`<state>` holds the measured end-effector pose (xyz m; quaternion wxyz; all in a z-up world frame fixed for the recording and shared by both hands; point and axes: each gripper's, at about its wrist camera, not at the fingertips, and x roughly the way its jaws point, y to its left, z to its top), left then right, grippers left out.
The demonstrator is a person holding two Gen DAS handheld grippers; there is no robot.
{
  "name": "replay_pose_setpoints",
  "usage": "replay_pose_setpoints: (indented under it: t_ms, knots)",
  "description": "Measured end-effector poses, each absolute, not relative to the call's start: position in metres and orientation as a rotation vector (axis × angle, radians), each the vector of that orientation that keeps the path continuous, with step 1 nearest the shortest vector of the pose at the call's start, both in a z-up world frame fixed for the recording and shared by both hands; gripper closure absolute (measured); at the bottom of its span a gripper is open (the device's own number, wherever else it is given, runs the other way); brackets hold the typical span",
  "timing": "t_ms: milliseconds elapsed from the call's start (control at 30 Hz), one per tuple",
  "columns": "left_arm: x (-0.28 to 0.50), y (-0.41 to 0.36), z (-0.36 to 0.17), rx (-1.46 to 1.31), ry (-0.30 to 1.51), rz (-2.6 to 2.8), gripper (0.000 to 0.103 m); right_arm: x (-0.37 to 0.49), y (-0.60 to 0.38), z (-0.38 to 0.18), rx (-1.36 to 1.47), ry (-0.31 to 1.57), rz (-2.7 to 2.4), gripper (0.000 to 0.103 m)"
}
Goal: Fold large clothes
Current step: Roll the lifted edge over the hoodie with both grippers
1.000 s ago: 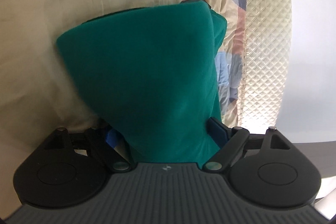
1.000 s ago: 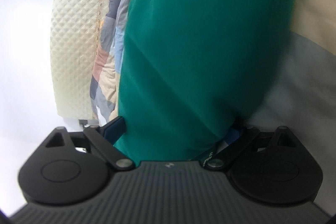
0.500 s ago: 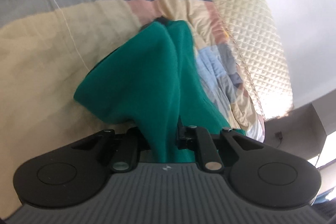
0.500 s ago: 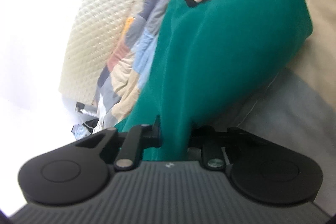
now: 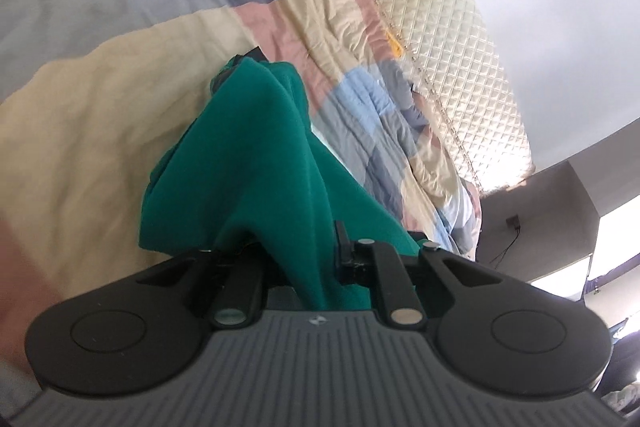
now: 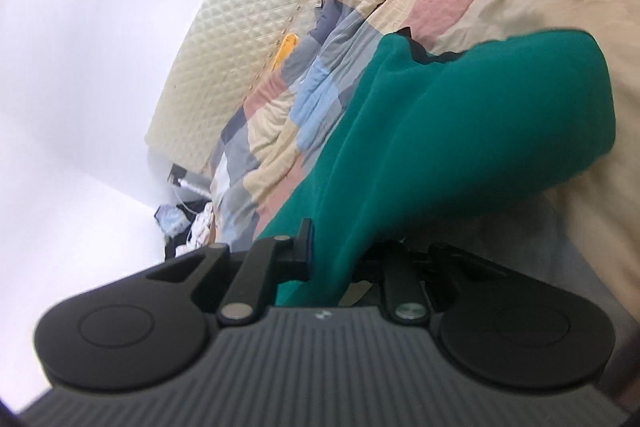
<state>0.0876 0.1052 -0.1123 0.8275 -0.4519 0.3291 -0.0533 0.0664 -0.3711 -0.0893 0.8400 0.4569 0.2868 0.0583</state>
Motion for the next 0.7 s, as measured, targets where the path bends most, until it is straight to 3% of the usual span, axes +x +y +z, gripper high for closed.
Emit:
replay_pose_setpoints:
  t_ms: [267, 333, 433, 567, 700]
  knots:
    - [0.104, 0.111, -0.102, -0.983, 0.687, -0.144, 0.086, 0.094, -0.364, -0.069, 0.932, 0.603, 0.123, 0.084]
    - [0.121, 0.113, -0.094, -1.002, 0.697, -0.144, 0.080, 0.105, -0.366, -0.061, 0.944, 0.608, 0.131, 0.082]
    - [0.151, 0.114, -0.083, -1.006, 0.694, -0.154, 0.070, 0.131, -0.366, -0.047, 0.943, 0.607, 0.140, 0.073]
    - [0.187, 0.111, -0.077, -1.015, 0.670, -0.188, 0.061, 0.165, -0.361, -0.039, 0.904, 0.593, 0.169, 0.043]
    - [0.222, 0.108, -0.086, -1.032, 0.664, -0.222, 0.052, 0.196, -0.361, -0.050, 0.894, 0.612, 0.151, 0.038]
